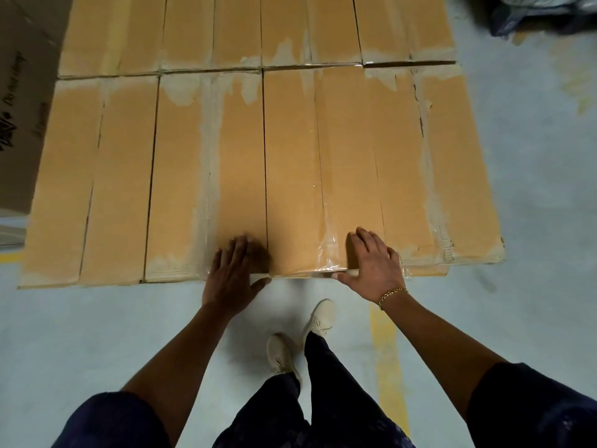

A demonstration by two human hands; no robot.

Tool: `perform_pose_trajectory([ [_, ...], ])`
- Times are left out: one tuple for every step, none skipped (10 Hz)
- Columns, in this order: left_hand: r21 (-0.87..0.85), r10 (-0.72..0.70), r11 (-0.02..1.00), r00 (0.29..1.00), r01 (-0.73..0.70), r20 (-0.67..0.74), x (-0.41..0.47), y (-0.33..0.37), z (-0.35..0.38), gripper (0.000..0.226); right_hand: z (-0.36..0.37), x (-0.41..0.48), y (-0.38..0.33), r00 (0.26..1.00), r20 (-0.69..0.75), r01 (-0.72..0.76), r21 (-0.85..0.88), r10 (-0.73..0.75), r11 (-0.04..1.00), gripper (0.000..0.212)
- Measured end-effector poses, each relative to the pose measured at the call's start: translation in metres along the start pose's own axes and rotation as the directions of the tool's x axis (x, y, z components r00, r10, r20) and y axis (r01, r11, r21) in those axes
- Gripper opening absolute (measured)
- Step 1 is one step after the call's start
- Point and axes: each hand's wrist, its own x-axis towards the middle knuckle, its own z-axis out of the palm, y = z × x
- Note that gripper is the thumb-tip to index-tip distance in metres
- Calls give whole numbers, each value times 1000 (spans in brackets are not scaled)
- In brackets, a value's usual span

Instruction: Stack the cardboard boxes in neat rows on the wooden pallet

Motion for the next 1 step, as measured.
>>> perform_pose_trajectory([
  [1,-15,1000,1000,15,-19,-15,-16,-7,99,-5,-14,2,999,-43,-18,45,20,999,98],
])
